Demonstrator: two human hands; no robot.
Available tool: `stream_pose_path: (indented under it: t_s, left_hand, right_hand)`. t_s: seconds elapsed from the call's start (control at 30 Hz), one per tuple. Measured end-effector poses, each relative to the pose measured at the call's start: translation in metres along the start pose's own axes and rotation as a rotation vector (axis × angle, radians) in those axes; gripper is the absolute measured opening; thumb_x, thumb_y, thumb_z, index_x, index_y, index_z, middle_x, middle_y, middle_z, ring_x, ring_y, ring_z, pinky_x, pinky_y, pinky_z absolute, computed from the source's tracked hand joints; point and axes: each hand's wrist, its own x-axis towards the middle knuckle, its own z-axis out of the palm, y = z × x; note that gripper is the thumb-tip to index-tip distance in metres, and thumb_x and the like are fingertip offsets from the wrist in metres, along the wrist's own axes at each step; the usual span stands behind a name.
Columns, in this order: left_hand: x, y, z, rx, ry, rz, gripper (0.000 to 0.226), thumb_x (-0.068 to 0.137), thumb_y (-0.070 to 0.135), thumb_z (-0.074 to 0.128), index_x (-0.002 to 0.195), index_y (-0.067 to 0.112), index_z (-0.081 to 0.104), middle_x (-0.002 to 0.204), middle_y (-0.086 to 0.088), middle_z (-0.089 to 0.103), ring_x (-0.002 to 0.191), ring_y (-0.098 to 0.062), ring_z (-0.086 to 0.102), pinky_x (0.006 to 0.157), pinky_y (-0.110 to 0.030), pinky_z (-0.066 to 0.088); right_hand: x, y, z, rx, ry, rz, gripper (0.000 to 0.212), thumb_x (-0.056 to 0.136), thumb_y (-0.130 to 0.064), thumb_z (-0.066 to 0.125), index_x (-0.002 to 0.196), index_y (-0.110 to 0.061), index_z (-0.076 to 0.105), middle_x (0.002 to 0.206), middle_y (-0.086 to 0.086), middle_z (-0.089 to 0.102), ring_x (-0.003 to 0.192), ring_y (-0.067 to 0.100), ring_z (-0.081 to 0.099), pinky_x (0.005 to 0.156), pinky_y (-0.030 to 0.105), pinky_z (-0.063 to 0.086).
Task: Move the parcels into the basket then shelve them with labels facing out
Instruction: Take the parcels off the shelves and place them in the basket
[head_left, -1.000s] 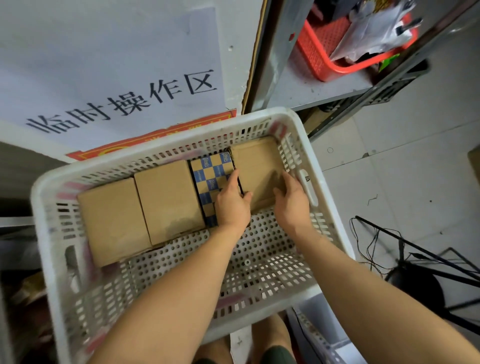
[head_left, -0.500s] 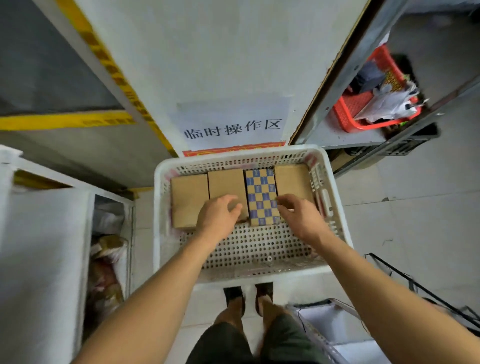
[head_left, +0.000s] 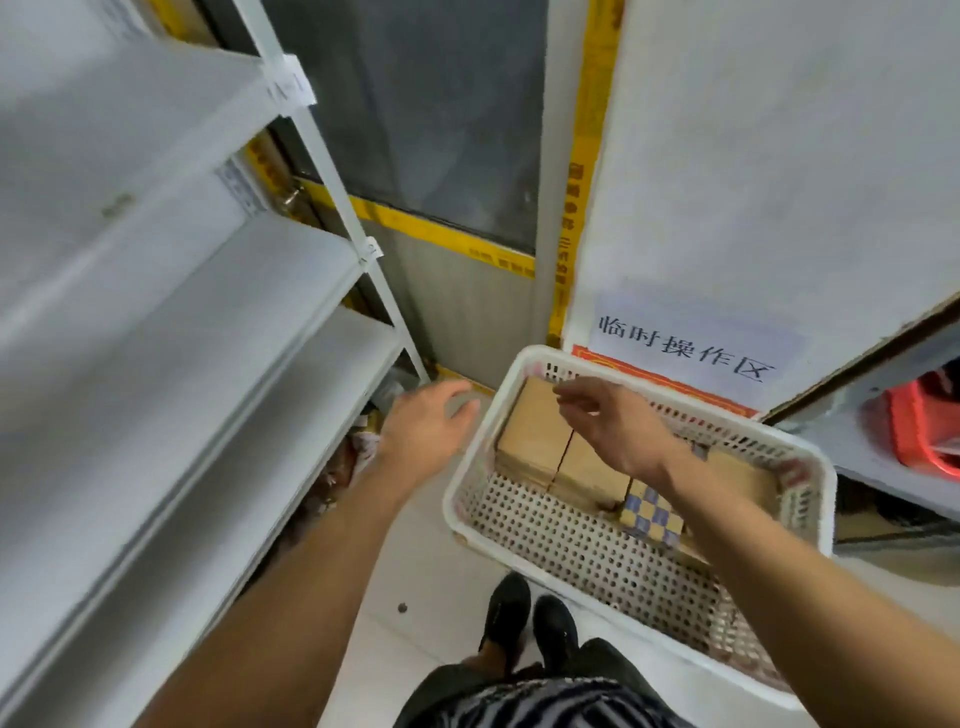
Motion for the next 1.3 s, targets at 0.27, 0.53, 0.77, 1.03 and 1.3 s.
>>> stream_pose_path:
  t_s: [0.27, 0.53, 0.77, 1.03, 1.3]
  left_hand:
    - [-0.09, -0.062, -0.085, -0.129, 0.325, -0.26, 0.034, 0.102, 0.044, 0.065, 0.132, 0.029, 0.071, 0.128, 0.005, 0.073, 0.112, -0.018, 0.068, 0.091, -0.024, 0.046]
    - [-0.2, -0.151, -0.189, -0.125, 0.651, -0.455, 0.037, 0.101, 0.042, 0.068, 0.136, 0.029, 0.07, 0.132, 0.003, 0.072, 0.12, -0.019, 0.067, 0.089, -0.022, 0.042]
    - [-0.294, -0.239, -0.264, -0.079, 0.888, -0.574, 0.04, 0.1, 0.042, 0.07, 0.136, 0.026, 0.07, 0.132, -0.002, 0.073, 0.123, -0.021, 0.067, 0.093, -0.022, 0.042]
    - [-0.391, -0.317, -0.316, -0.033, 1.072, -0.704, 0.041, 0.1, 0.041, 0.07, 0.137, 0.023, 0.07, 0.132, 0.004, 0.073, 0.123, -0.013, 0.067, 0.092, -0.017, 0.041]
    - [-0.468, -0.374, -0.341, -0.03, 1.216, -0.937, 0.048, 0.1, 0.042, 0.07, 0.144, 0.023, 0.064, 0.138, 0.0, 0.07, 0.127, -0.016, 0.064, 0.097, -0.022, 0.044]
  right_hand:
    - [0.03, -0.135, 0.043, -0.059, -0.19, -0.292, 0.029, 0.104, -0.03, 0.064, 0.132, -0.03, 0.069, 0.122, -0.009, 0.074, 0.112, 0.011, 0.068, 0.099, 0.027, 0.051]
    - [0.014, -0.306, 0.121, -0.011, -0.4, -0.69, 0.033, 0.103, -0.027, 0.065, 0.136, -0.029, 0.067, 0.125, -0.016, 0.071, 0.112, -0.002, 0.066, 0.1, 0.021, 0.053]
    - [-0.016, -0.445, 0.21, 0.005, -0.5, -0.909, 0.037, 0.103, -0.023, 0.067, 0.139, -0.021, 0.066, 0.128, -0.008, 0.07, 0.111, 0.006, 0.067, 0.101, 0.027, 0.054]
    - [-0.064, -0.57, 0.316, -0.008, -0.617, -1.117, 0.035, 0.102, -0.026, 0.068, 0.137, -0.026, 0.067, 0.123, -0.014, 0.07, 0.109, -0.003, 0.064, 0.09, 0.003, 0.045]
    - [-0.111, -0.667, 0.42, -0.032, -0.839, -1.26, 0.042, 0.102, -0.029, 0.067, 0.143, -0.028, 0.062, 0.128, -0.014, 0.066, 0.116, 0.0, 0.061, 0.104, 0.025, 0.049]
